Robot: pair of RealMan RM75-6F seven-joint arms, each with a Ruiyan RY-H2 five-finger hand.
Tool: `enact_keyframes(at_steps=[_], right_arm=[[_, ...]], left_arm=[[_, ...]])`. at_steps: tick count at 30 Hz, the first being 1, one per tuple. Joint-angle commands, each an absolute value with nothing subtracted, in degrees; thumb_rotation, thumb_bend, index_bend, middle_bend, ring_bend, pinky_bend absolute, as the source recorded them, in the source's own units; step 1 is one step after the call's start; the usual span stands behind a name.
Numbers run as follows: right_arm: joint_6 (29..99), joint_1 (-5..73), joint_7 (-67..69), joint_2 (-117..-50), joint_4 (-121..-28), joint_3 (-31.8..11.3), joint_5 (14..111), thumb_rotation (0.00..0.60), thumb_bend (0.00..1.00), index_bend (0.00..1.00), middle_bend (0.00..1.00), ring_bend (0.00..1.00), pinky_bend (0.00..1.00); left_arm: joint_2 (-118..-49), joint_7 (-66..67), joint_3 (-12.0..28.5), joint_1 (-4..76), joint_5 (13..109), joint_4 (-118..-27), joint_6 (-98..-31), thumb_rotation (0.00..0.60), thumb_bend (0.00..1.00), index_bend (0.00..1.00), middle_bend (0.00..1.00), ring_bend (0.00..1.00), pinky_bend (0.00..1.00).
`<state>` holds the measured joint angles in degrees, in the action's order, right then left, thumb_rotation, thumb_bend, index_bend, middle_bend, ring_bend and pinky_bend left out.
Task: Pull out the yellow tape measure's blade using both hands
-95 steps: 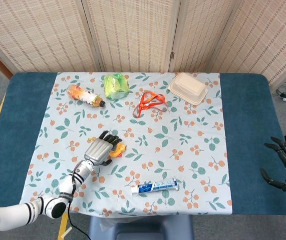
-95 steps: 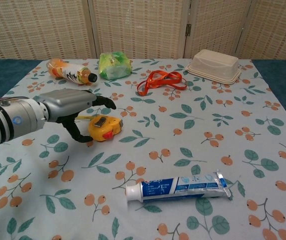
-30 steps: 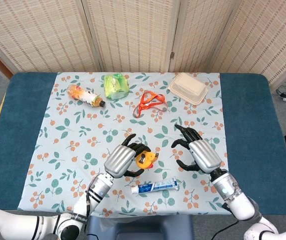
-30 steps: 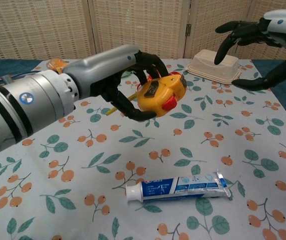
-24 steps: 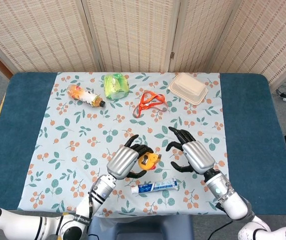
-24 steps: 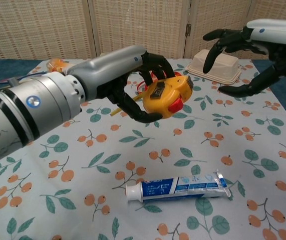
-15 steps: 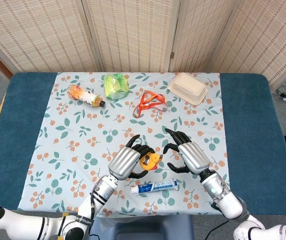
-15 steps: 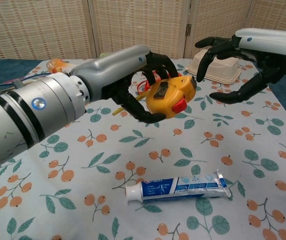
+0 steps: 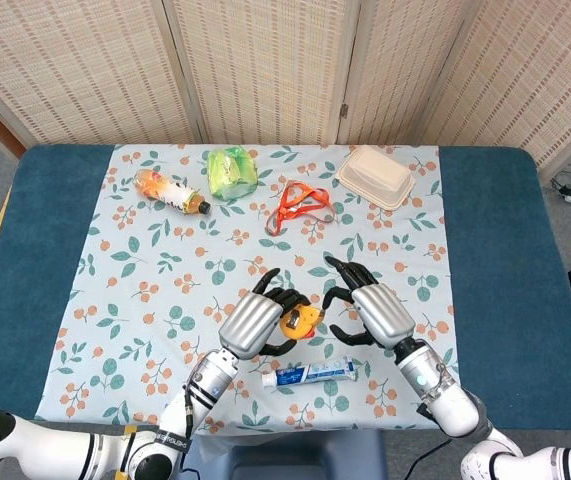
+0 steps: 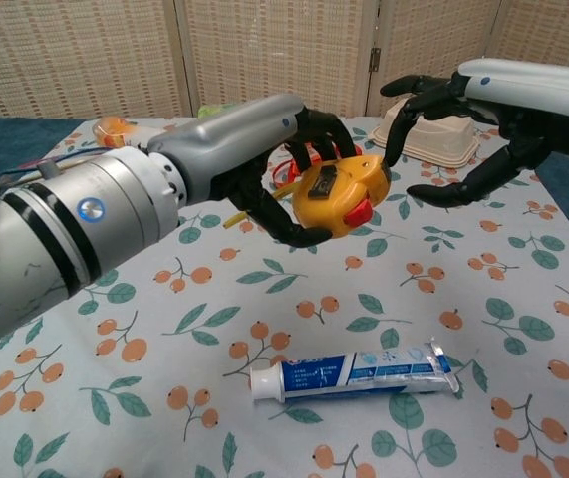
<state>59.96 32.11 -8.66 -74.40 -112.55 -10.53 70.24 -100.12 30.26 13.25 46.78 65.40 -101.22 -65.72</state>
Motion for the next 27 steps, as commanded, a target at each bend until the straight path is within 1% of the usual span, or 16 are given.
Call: enact_keyframes(at_steps=[1,11,13,21,27], right_arm=[[59.86,32.39,-8.75,-74.64,-112.35,-10.58,69.95,0.600,0.38,0.46,0.02,0.00,0.00],[59.45,33.54,-9.54,-75.54,-111.83,-10.48,68.82,0.600,0.38,0.48,0.04,0.01,0.00],[59.46,33.61,-9.53,-75.65,-111.71,-10.36,68.78,0.600,0.38,0.49,0.05,0.02,0.00],[59.98,33.37,-8.94,-75.31,-111.66,-9.87,68.95,0.600,0.38,0.61,0.09,0.03,0.00],[59.86,33.39,-8.40,-75.33,-111.20,-9.61,68.75,0.600,0.38,0.64,0.11,0.04,0.00]], left_arm=[[-100.26,30.57,13.12,46.86,65.45,-101.08,-65.79,0.600,0.35,0.51,0.50,0.40,0.07],[-100.68,31.46,13.14,47.12,65.19,-100.74,-66.01,0.600,0.35,0.51,0.50,0.40,0.07],[-100.77,31.62,13.10,47.17,65.12,-100.63,-66.00,0.600,0.35,0.51,0.50,0.40,0.07],[-100.95,31.75,13.18,47.30,64.45,-99.70,-65.78,0.600,0.35,0.51,0.50,0.40,0.06],[-101.16,31.58,12.92,47.26,64.34,-99.03,-65.70,0.600,0.35,0.51,0.50,0.40,0.06]])
